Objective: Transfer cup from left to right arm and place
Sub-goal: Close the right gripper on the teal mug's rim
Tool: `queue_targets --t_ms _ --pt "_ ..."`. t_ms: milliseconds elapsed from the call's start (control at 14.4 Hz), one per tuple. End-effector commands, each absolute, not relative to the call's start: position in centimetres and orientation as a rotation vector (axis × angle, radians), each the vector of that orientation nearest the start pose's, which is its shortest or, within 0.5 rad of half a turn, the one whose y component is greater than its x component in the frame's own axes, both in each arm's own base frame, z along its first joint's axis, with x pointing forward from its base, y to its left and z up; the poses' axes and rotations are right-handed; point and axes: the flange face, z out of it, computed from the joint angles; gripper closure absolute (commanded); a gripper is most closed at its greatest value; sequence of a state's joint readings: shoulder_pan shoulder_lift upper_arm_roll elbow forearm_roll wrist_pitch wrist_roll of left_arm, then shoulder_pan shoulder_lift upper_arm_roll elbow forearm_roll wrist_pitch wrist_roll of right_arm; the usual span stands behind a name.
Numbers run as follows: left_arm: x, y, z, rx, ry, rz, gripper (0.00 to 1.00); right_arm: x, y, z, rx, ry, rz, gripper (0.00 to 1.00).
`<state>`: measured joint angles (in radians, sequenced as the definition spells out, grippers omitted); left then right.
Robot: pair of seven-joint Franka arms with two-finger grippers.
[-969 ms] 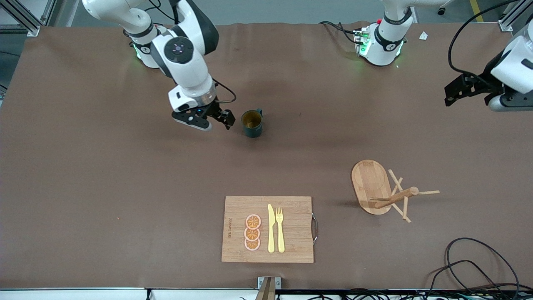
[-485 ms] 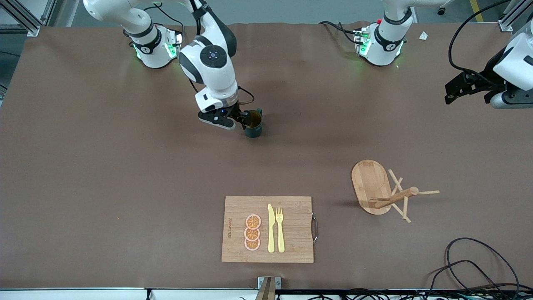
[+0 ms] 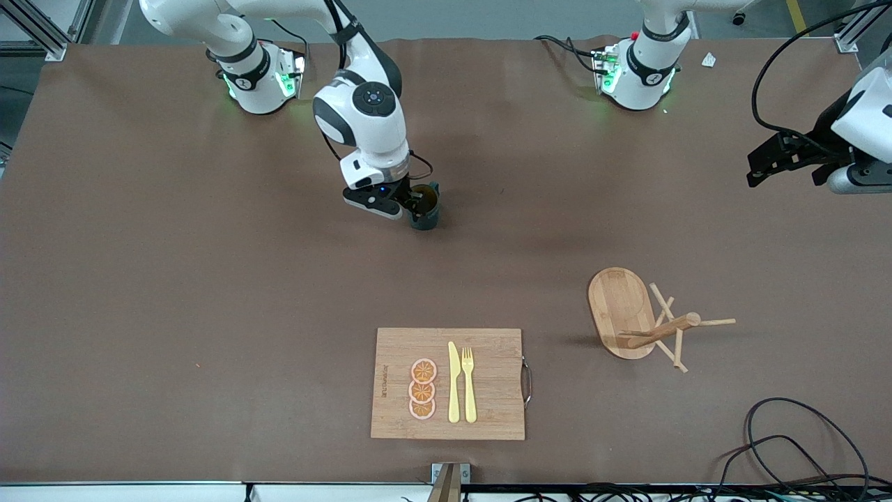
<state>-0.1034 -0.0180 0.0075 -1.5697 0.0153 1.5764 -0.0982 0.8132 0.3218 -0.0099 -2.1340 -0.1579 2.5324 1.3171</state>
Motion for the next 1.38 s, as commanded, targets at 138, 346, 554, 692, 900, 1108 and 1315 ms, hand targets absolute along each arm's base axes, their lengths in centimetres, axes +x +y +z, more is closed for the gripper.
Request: queue_targets --t_ms 138,346,554,692,900,1108,1315 --pt "55.5 -5.1 65.0 -3.145 -0.007 -0.113 0.0 38.9 42.8 25.5 -3.066 0.587 -0.216 0.02" --pt "56.1 -5.6 64.9 -3.138 -0.007 -0.116 0.0 39.6 42.1 26.3 -3.066 0.596 -0.221 0.02" --pt "56.2 -5.3 65.2 -3.145 -0.01 -0.128 0.0 39.0 41.5 25.4 -3.08 0.59 -0.213 0.02" --pt "56.2 -5.3 65.2 -3.144 -0.007 -0.128 0.0 38.6 41.0 25.5 -3.093 0.556 -0.234 0.01" --pt "56.2 -5.3 65.2 -3.145 -0.014 -0.128 0.0 39.2 40.5 27.1 -3.084 0.57 -0.247 0.01" --pt "56.1 -5.4 65.1 -3.146 -0.012 -0.111 0.0 38.9 40.4 27.8 -3.087 0.572 -0.247 0.01" --pt "56.1 -5.3 65.1 -3.146 -0.017 -0.111 0.0 38.3 40.5 27.2 -3.096 0.567 -0.238 0.01"
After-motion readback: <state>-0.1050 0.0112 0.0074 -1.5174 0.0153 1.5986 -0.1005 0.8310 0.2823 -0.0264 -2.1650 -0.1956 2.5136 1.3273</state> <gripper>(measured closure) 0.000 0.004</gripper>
